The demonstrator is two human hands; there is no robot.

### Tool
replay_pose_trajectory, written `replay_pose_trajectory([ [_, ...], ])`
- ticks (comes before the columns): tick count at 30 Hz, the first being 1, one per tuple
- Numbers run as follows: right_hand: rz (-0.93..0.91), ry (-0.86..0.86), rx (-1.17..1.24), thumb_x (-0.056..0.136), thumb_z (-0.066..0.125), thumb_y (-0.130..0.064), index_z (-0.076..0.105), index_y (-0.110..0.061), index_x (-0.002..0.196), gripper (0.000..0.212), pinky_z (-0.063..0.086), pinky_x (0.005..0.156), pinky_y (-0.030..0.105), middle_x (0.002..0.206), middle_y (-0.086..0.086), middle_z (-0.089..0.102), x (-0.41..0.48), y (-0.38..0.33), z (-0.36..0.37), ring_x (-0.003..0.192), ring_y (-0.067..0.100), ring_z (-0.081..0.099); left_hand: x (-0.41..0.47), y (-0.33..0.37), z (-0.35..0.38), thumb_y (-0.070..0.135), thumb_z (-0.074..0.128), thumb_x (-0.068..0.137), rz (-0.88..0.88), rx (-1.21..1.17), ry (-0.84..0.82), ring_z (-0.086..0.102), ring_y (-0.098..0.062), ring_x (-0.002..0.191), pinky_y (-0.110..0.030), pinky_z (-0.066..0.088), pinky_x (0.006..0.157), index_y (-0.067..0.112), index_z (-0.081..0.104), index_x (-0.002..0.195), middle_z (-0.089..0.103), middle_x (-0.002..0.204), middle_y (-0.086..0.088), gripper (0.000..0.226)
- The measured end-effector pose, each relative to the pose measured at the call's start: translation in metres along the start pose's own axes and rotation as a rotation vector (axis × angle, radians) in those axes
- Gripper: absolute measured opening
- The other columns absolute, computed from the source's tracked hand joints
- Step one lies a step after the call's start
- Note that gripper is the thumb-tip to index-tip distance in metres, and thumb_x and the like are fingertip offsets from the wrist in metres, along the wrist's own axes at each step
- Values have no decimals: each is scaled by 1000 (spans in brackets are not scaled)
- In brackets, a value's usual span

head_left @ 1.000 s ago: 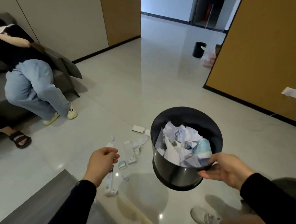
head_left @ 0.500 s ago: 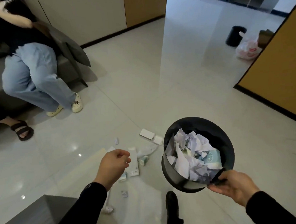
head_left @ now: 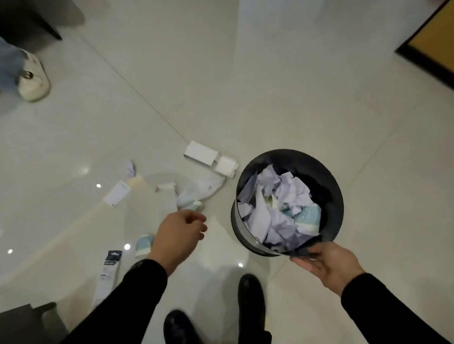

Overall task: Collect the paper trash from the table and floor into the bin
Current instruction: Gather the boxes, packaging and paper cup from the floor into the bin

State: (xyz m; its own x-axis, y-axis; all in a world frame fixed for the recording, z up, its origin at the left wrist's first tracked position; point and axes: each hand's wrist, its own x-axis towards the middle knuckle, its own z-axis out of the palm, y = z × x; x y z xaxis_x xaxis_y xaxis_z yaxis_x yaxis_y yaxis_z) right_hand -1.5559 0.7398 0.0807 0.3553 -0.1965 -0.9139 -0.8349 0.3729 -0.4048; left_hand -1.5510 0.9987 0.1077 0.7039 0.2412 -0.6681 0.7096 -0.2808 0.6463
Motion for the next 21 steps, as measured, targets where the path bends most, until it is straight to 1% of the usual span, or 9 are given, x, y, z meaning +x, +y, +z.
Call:
replay_pose_trajectory([
  [2,17,-5,-15,86,32,19,52,9,76,24,56,39,28,47,18,66,30,13,-1,45,27,67,21,-23,11,3,45,87,-30,-8,-4,59,-15,66,-23,46,61,4,65,96,69,89,-12,22],
  [4,44,25,4,85,33,18,51,8,76,22,54,37,29,44,19,64,56,26,-2,39,26,66,36,-42,21,4,45,87,-59,-16,-12,60,-15,66,-26,47,64,5,65,94,69,86,-9,21],
  [6,56,48,-2,85,35,17,52,8,85,19,54,36,29,56,25,65,78,38,-4,43,31,66,48,-58,31,5,45,87,-79,-26,-24,60,-14,67,-26,48,65,7,65,92,69,83,-6,21],
  [9,59,67,-30,84,35,17,49,6,105,28,54,37,30,81,25,58,102,50,-5,67,38,61,61,-75,40,4,44,87,-99,-41,-45,60,-13,67,-25,48,63,8,64,92,68,82,-4,21],
  [12,64,65,-33,84,34,18,47,6,109,31,54,37,29,83,25,58,113,56,-6,61,38,64,71,-87,46,4,44,87,-119,-43,-59,60,-12,66,-23,48,61,9,64,92,68,80,-3,21],
  [14,60,69,-19,83,34,18,48,4,109,32,55,38,30,72,25,66,119,57,-6,47,32,68,78,-93,49,4,44,86,-134,-46,-63,60,-11,65,-23,47,60,8,64,92,67,79,-2,21],
  [17,53,67,-32,84,35,17,50,2,110,33,56,41,29,54,13,71,128,60,-3,45,28,68,85,-100,51,3,44,86,-168,-66,-70,58,-12,63,-22,46,58,7,63,92,66,77,-3,21],
  [19,56,42,-67,87,35,15,49,3,114,33,57,43,28,73,21,73,130,62,2,47,26,69,87,-103,49,3,43,86,-191,-75,-76,58,-12,63,-22,46,57,7,63,91,66,78,-4,21],
  [21,38,57,-108,90,36,12,45,4,118,31,57,46,25,117,30,61,131,65,7,46,19,69,82,-106,43,3,43,86,-214,-94,-78,59,-13,64,-21,46,56,7,64,91,67,79,-5,21],
])
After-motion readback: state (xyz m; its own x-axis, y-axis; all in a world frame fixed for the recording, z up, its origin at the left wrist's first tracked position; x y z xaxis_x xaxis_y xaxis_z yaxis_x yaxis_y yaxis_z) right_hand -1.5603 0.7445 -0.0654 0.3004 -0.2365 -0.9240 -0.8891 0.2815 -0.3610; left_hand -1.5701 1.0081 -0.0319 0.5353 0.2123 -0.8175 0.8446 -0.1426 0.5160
